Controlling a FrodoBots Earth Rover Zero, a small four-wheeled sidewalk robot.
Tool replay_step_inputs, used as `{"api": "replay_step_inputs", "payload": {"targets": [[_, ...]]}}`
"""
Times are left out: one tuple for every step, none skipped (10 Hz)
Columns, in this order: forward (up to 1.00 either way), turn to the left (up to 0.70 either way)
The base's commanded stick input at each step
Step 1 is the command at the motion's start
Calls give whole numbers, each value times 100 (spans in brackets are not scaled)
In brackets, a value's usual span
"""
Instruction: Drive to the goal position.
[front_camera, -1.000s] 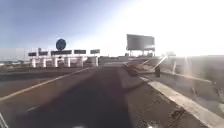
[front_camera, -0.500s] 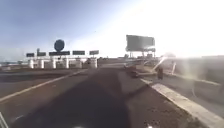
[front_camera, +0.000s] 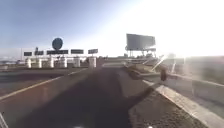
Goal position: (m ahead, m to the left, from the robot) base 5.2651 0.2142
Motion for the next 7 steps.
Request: {"api": "replay_step_inputs", "payload": {"targets": [[50, 0], [50, 0], [50, 0], [50, 0], [50, 0], [50, 0], [50, 0]]}}
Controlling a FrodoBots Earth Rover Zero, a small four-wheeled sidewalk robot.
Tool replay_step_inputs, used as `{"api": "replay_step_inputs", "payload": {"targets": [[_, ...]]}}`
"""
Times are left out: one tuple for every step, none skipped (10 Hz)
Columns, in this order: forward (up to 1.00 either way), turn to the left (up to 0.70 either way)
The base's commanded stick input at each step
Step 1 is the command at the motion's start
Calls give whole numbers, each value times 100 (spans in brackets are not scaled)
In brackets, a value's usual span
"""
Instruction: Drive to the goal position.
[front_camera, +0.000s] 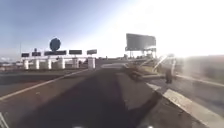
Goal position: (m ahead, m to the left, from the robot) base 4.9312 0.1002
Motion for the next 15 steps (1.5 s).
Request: {"api": "replay_step_inputs", "payload": {"targets": [[50, 0], [50, 0], [50, 0], [50, 0], [50, 0], [50, 0], [50, 0], [50, 0], [50, 0], [50, 0], [50, 0], [50, 0], [50, 0], [50, 0], [50, 0]]}}
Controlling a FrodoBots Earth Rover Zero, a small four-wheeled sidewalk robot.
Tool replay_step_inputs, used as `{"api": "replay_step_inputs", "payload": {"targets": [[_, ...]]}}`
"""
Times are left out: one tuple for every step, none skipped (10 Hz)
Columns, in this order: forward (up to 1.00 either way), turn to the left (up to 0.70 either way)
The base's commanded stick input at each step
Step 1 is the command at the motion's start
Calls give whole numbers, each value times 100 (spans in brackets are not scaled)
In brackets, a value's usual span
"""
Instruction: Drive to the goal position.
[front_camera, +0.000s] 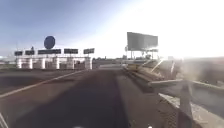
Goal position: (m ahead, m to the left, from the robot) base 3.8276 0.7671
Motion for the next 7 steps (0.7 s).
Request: {"api": "replay_step_inputs", "payload": {"targets": [[50, 0], [50, 0], [50, 0], [50, 0], [50, 0], [50, 0], [50, 0]]}}
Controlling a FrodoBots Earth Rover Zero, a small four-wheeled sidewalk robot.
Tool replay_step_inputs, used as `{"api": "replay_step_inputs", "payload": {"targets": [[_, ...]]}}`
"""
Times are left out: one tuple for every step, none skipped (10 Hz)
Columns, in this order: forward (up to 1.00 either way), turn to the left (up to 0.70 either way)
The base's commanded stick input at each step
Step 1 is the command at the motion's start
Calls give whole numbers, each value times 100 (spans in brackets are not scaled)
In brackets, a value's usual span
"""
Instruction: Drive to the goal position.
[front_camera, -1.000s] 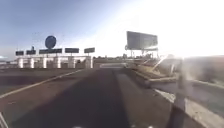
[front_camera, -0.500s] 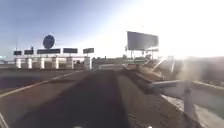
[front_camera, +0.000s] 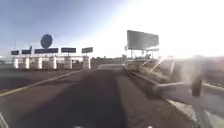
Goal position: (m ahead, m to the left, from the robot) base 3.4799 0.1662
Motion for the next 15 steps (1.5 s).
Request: {"api": "replay_step_inputs", "payload": {"targets": [[50, 0], [50, 0], [50, 0], [50, 0], [50, 0], [50, 0], [50, 0], [50, 0], [50, 0], [50, 0], [50, 0], [50, 0], [50, 0], [50, 0], [50, 0]]}}
